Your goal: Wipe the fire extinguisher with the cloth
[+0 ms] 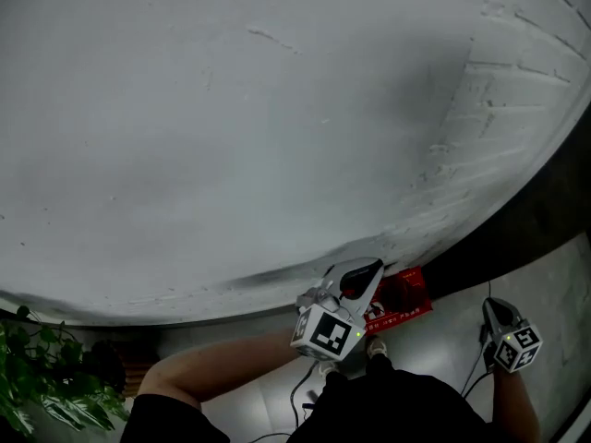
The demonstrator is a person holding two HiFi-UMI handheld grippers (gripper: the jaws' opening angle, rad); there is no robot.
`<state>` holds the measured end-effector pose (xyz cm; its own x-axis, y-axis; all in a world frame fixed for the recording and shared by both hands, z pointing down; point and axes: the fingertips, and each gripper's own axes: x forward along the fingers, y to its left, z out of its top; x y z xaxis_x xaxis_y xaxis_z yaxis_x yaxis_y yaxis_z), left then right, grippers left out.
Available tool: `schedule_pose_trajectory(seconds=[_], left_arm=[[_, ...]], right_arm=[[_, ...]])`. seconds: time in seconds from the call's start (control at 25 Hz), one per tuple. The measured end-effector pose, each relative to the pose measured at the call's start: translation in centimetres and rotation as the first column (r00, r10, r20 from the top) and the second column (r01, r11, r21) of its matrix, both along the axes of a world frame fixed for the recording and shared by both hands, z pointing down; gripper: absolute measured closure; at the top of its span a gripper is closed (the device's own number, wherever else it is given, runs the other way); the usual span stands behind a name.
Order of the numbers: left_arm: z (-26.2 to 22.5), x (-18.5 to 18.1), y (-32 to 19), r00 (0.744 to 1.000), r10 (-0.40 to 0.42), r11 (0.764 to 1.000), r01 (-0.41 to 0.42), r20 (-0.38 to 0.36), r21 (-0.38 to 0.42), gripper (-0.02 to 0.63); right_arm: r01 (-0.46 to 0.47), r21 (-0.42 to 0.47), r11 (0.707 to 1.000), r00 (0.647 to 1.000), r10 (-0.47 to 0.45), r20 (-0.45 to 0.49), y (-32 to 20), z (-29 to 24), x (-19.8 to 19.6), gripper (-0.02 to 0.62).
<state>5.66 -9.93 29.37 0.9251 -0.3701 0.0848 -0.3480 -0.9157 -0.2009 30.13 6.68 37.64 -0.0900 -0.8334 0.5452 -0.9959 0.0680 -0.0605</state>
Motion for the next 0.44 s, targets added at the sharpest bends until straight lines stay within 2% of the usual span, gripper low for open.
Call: schedule_pose_trajectory(seconds=[0.08,0.16,0.28,0.44], left_arm=[[0.6,-0.1,1.1,0.999,0.025,0.999,-0.024,0.025,-0.022,0.606],[0.9,-0.7,2.0,1.000,-0.011,0.999,0.012,0.013,-0.048,0.606],[-0.4,-2.6,2.2,0.987,-0.155,0.988,0.154,-0.049,-0.012,0.606],[-4.2,-5.5,1.1,0.940,-0.320,0.938,0.331,-0.117,0.097,0.606]], right_arm=[[0.005,0.022,1.000,1.000,-0.004,-0.019,-1.1,-0.3,0.4,0.594],[-0.010,0.072,0.997,1.000,0.012,-0.018,-2.3,-0.8,0.5,0.594],[-0.038,0.134,0.990,0.999,0.037,0.010,-3.0,-1.5,0.5,0.594],[-0.001,0.143,0.990,1.000,0.003,-0.013,-3.3,-2.1,0.7,0.594]])
